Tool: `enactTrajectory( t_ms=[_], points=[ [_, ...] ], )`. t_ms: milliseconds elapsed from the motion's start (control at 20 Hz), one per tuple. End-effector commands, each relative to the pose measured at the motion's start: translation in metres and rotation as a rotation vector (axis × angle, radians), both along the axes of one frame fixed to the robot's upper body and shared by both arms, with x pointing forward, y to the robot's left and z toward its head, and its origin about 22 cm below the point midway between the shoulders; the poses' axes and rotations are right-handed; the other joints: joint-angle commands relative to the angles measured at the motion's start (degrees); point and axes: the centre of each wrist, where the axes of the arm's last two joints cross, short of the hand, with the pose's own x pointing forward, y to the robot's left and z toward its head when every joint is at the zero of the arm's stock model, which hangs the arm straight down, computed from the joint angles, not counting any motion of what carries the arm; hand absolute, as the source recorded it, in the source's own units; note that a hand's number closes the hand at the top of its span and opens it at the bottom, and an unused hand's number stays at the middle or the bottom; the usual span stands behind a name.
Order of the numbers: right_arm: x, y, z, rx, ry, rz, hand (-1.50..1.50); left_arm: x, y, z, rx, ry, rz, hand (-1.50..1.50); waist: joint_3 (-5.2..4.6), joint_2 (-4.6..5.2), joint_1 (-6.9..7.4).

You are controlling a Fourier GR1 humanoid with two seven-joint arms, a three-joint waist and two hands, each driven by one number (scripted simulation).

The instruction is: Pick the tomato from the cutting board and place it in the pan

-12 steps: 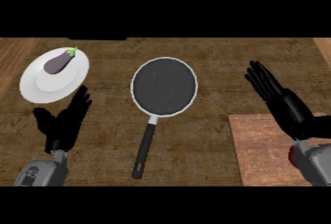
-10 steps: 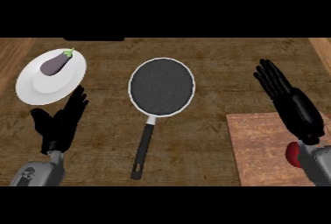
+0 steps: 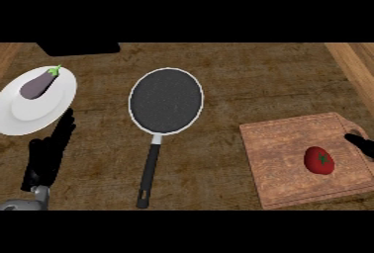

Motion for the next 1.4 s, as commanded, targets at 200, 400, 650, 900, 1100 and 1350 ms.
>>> enactTrajectory(
  t_ms=[200, 400, 650, 900, 1100, 1350],
  points=[
    [-0.086, -0.032, 0.003, -0.209, 0.437, -0.16, -1.5, -0.021, -0.016, -0.006, 0.05, -0.008, -0.05, 0.0, -0.33, 0.27, 2.56],
    [-0.091, -0.017, 0.051, -0.227, 0.535, -0.046, -1.5, -0.018, -0.023, 0.005, 0.041, -0.014, -0.049, 0.0, -0.22, 0.29, 3.07],
    [-0.079, 0.006, 0.091, -0.212, 0.614, 0.137, -1.5, -0.031, -0.024, 0.005, 0.039, 0.008, -0.082, 0.0, -0.03, 0.42, 4.25],
    [-0.047, 0.024, 0.129, -0.188, 0.674, 0.22, -1.5, -0.025, -0.022, 0.01, 0.04, -0.018, -0.087, 0.0, 0.04, 0.71, 5.39],
    [-0.025, 0.013, 0.154, -0.169, 0.751, 0.217, -1.5, -0.014, -0.035, 0.011, 0.042, -0.012, -0.092, 0.0, 0.06, 0.78, 5.17],
    [-0.004, 0.024, 0.156, -0.131, 0.841, 0.28, -1.5, -0.024, -0.035, 0.013, 0.06, -0.02, -0.097, 0.0, 0.09, 0.79, 5.75]
  ],
)
